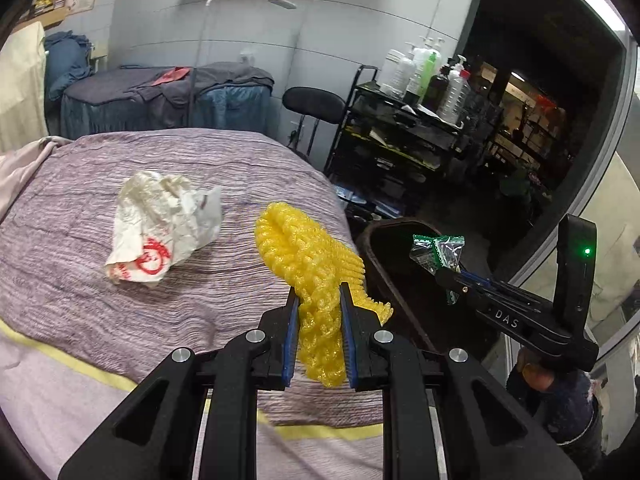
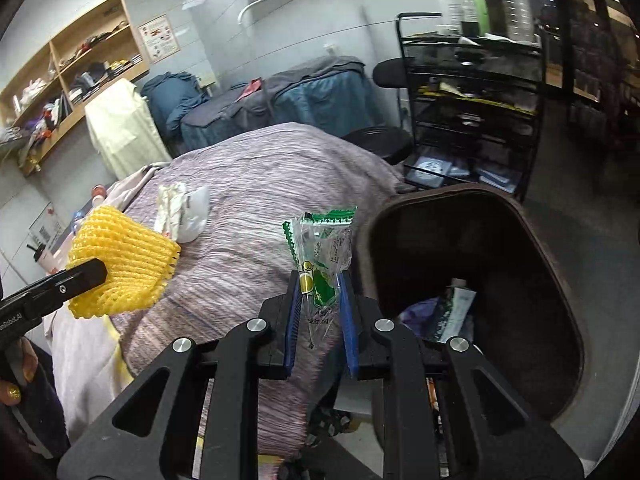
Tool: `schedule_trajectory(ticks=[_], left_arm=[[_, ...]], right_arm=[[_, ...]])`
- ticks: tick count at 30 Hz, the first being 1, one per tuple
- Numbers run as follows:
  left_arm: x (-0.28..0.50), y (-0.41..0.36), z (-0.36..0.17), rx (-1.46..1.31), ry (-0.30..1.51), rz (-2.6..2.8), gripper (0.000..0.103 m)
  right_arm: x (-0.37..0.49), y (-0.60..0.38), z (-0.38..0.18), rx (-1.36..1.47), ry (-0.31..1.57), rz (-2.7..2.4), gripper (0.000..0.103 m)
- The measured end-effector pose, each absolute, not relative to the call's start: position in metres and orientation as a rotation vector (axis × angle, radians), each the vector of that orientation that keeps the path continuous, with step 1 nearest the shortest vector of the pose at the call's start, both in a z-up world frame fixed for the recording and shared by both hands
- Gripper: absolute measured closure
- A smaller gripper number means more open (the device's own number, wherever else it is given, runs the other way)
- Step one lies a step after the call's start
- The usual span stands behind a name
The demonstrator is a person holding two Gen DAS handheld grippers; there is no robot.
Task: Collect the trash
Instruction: 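Carry net and packet over the brown bin while the right tool releases the packet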
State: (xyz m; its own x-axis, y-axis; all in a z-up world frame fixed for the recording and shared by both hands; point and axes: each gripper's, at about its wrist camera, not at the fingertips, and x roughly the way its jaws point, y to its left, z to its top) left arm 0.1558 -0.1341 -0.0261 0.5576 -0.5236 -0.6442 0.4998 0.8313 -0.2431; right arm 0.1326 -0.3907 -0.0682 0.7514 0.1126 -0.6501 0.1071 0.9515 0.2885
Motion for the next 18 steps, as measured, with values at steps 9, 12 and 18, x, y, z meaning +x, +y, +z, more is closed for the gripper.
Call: schedule_trajectory(ticks=[9, 12, 18], left_arm=[[0.157, -0.171, -0.029, 0.002, 0.789, -0.657, 0.085], [0.157, -0.18, -0.029, 0.011, 0.788, -0.671, 0.085], [0.158, -0.198, -0.032, 0.026, 0.799, -0.693, 0.085]], right_arm=[[0.122, -0.441, -0.082, 0.358, 0.726, -0.114, 0.083], [0.121, -0.453, -0.088, 0.365, 0.737, -0.145, 0.083], [0.127, -0.476, -0.105, 0.378, 0.766, -0.2, 0.083]])
